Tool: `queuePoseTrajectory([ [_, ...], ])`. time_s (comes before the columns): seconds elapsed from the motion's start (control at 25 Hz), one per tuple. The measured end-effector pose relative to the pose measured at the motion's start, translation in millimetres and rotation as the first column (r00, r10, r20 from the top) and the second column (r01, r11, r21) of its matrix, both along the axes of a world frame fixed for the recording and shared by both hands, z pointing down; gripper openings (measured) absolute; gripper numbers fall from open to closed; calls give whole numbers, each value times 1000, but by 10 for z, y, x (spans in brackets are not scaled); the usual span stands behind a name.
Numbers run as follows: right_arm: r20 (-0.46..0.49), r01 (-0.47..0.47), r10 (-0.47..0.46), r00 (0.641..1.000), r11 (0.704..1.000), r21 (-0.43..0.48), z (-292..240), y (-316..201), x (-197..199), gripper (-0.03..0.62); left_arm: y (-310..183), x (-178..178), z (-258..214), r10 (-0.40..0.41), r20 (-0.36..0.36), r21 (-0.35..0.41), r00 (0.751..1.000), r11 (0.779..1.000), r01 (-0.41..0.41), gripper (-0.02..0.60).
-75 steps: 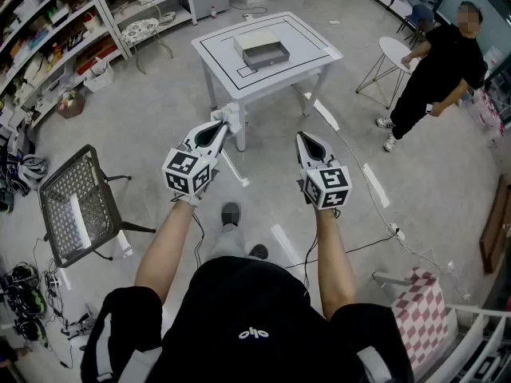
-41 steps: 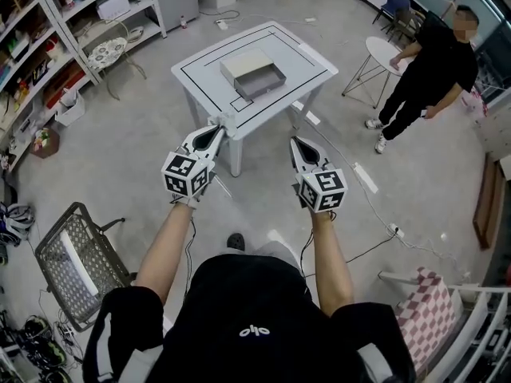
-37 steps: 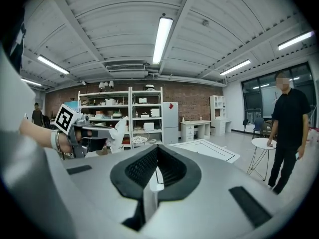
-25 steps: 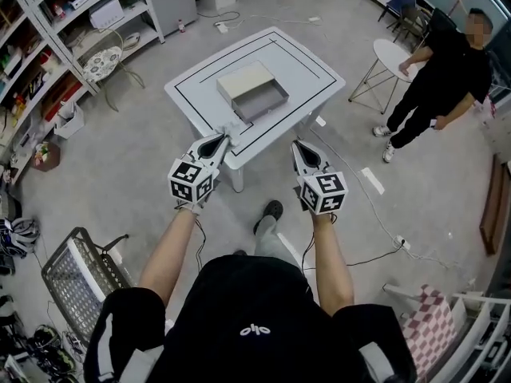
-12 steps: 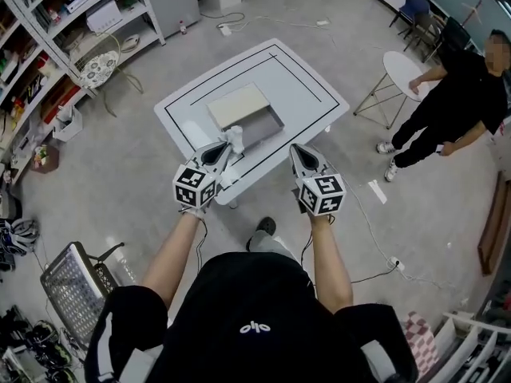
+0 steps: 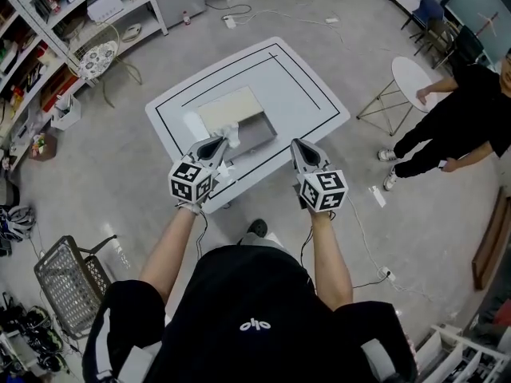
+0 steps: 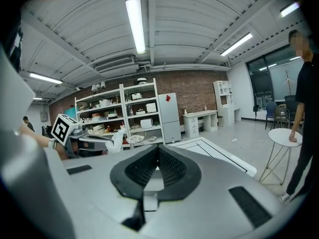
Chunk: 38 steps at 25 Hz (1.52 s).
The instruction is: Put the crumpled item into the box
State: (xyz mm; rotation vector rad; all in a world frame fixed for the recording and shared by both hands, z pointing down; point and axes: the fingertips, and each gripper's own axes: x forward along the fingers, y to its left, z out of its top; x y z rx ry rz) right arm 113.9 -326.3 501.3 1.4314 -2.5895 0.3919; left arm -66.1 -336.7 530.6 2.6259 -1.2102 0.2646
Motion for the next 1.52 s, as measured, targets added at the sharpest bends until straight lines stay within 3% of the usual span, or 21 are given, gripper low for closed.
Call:
queuePoseTrajectory([
  [0.36,13,26,-26,1000,1000,-1,88,-224,201,9,-111,128,130,-33,23,-16,999,999,34,11],
  [0.92,28,19,-19,999,1000,-15,198,-488,287,9,-352,288,281,-3,71,-43,997,999,6,11],
  [1.28,11,22,-21,1000,998,-51,364,-818,233,9,-661,313,476,26,78,-86,997,996,-19,11],
  [1.52,-1,37,-37,999,993,-114,710,-1028,116,9,-832,330,848,58,100,-163,993,986,-41,11],
])
